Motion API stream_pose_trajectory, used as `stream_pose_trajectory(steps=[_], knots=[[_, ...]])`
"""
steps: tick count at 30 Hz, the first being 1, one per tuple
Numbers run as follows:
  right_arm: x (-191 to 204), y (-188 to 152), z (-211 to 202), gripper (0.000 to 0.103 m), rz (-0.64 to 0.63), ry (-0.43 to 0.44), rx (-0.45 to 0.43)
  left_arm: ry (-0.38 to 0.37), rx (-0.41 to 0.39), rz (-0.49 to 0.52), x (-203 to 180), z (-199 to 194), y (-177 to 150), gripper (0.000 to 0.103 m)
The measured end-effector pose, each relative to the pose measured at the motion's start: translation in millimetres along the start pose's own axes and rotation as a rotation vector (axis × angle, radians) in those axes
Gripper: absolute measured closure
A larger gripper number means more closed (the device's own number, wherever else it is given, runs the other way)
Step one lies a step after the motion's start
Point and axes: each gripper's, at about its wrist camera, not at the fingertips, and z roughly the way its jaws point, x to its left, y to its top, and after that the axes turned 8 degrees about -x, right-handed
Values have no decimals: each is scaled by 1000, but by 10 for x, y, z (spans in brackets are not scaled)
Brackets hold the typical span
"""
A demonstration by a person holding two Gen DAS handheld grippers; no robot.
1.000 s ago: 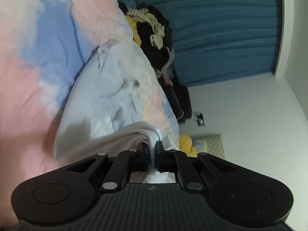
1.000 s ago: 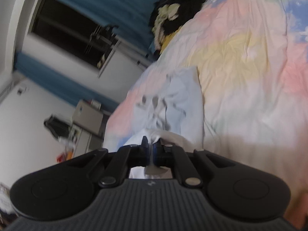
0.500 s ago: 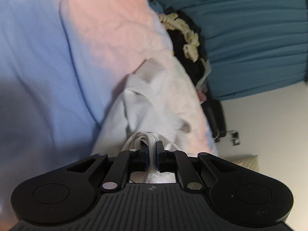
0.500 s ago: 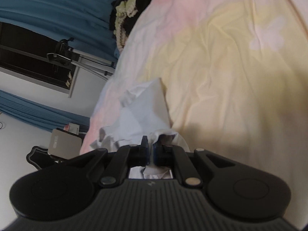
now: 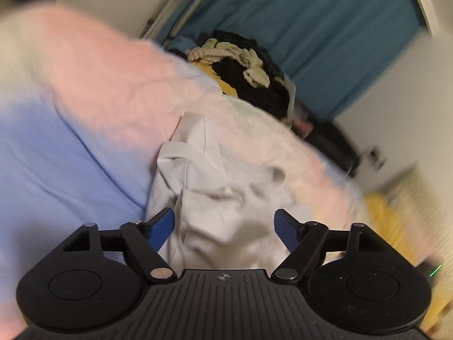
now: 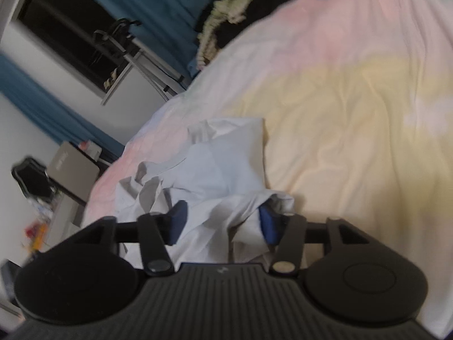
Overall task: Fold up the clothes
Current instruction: 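Release the folded hem and withdraw both open grippers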
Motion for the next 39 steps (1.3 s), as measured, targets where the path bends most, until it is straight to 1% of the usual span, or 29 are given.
stream_pose_trajectory(steps=[2,4,5,11,13,16,18,23,25,28,29,31,35,38,39], knots=[[181,-45,-142,42,-125,-22,-33,25,-26,58,-146,-184,-67,16],[340,-114,-291,41,-207,-19,-57,27,-48,94,-275,-361,-140,12],[411,-153,-374,41,-233,-12,-70,29,-55,112,-334,-447,-184,12],[782,-435,-843,38,-341,70,-110,31,-111,197,-615,-971,-507,10],[877,-536,-983,38,-376,78,-125,46,-124,222,-679,-1126,-614,10],[972,-649,-1115,38,-415,79,-145,85,-163,289,-757,-1322,-739,9],[1012,-710,-1182,38,-424,76,-160,104,-189,296,-741,-1409,-803,8],[1052,-841,-1187,38,-418,72,-170,144,-192,312,-706,-1394,-849,8],[1074,-886,-1155,31,-434,68,-172,138,-194,311,-710,-1370,-854,8],[1105,-924,-1094,24,-471,63,-172,133,-185,320,-701,-1316,-891,6],[1093,-922,-1085,23,-462,67,-172,135,-184,320,-692,-1293,-906,6],[1060,-916,-1075,18,-435,82,-171,138,-183,313,-672,-1239,-933,5],[1011,-878,-1071,15,-402,71,-190,141,-165,295,-647,-1134,-967,5],[989,-870,-1041,14,-394,61,-188,162,-166,345,-688,-1099,-1013,4],[989,-871,-1030,10,-393,62,-186,164,-166,360,-701,-1095,-1025,4]])
